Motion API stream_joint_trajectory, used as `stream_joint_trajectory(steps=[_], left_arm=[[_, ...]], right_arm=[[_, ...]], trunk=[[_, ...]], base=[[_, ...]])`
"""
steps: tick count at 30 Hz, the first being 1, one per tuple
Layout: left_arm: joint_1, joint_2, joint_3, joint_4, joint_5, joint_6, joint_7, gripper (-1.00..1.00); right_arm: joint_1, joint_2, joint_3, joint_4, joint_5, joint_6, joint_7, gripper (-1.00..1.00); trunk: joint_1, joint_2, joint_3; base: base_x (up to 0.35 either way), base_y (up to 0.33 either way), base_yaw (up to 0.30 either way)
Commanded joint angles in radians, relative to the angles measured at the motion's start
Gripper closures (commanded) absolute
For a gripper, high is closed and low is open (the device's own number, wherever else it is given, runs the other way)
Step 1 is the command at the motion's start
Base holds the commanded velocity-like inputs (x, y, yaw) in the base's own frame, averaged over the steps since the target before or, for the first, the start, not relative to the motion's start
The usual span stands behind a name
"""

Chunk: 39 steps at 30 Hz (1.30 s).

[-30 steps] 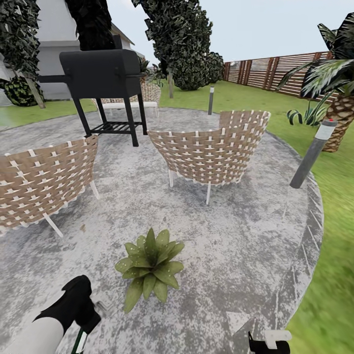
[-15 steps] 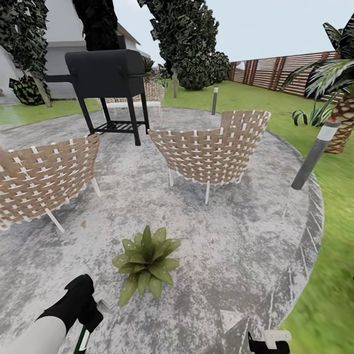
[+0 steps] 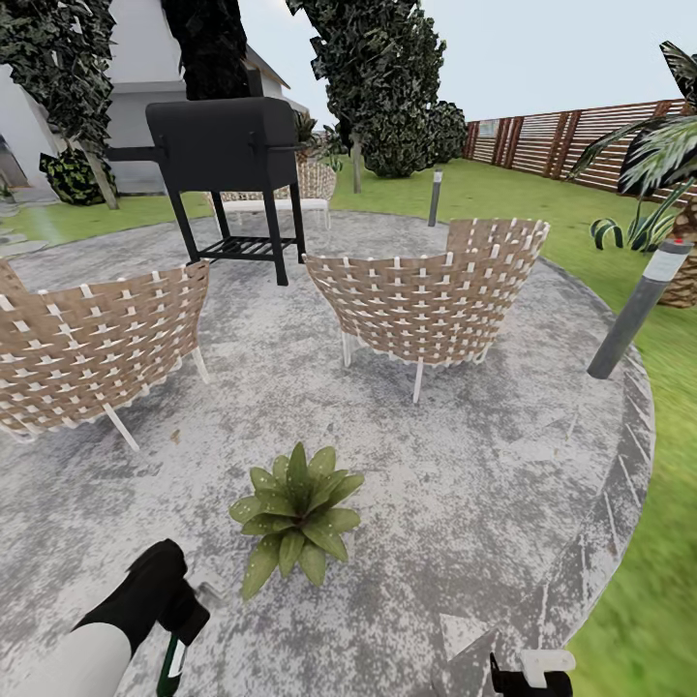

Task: Pick up the pesticide atomizer in the garden and spray insectifuge to fully cover both potted plants in the garden.

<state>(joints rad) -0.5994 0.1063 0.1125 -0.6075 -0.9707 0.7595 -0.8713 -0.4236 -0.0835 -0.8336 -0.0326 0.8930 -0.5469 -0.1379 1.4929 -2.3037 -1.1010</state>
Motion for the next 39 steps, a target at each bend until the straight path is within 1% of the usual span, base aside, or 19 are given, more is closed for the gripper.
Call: stream_joint_trajectory(steps=[1, 6, 11, 14, 18, 23, 31, 36, 39], left_arm=[[0.0, -0.002, 0.002, -0.003, -0.004, 0.002, -0.008, 1.0], [0.0, -0.019, -0.001, -0.027, 0.003, -0.002, 0.005, 1.0], [0.0, -0.019, 0.003, -0.029, 0.003, -0.002, 0.007, 1.0], [0.0, -0.019, 0.004, -0.03, 0.003, -0.002, 0.01, 1.0], [0.0, -0.019, 0.004, -0.031, 0.002, -0.002, 0.012, 1.0], [0.0, -0.017, 0.004, -0.031, 0.001, -0.001, 0.013, 1.0], [0.0, -0.018, 0.004, -0.031, 0.001, 0.0, 0.015, 1.0], [0.0, -0.02, 0.005, -0.038, 0.003, 0.001, 0.082, 1.0], [0.0, -0.02, 0.006, -0.038, 0.004, 0.001, 0.087, 1.0]], right_arm=[[0.0, -0.001, -0.004, 0.002, 0.011, -0.002, -0.008, -1.0], [-0.001, 0.001, -0.004, 0.002, 0.01, -0.002, -0.008, -1.0], [-0.001, 0.001, -0.004, 0.002, 0.01, -0.002, -0.008, -1.0], [-0.001, 0.0, -0.004, 0.002, 0.01, -0.002, -0.008, -1.0], [-0.001, -0.001, -0.004, 0.002, 0.01, -0.002, -0.008, -1.0], [-0.001, 0.001, -0.004, 0.002, 0.011, -0.004, -0.008, -1.0], [-0.001, 0.001, -0.004, 0.002, 0.011, -0.004, -0.008, -1.0], [0.0, -0.001, -0.004, 0.002, 0.012, -0.004, -0.006, -1.0], [-0.001, -0.001, -0.004, 0.002, 0.012, -0.004, -0.006, -1.0]], trunk=[[0.0, 0.0, -0.001], [0.0, 0.0, -0.001], [0.0, 0.0, -0.001], [0.0, 0.0, -0.001], [0.0, 0.0, -0.001], [0.0, 0.0, -0.001], [0.0, 0.0, -0.001], [0.0, 0.0, -0.001], [0.0, 0.0, -0.001]], base=[[0.0, 0.0, 0.0], [0.0, 0.0, 0.182], [0.0, 0.0, 0.262], [0.0, -0.077, 0.056], [-0.029, -0.235, 0.007], [-0.231, -0.192, 0.017], [-0.243, -0.126, 0.214], [-0.172, -0.019, 0.014], [0.032, -0.074, 0.001]])
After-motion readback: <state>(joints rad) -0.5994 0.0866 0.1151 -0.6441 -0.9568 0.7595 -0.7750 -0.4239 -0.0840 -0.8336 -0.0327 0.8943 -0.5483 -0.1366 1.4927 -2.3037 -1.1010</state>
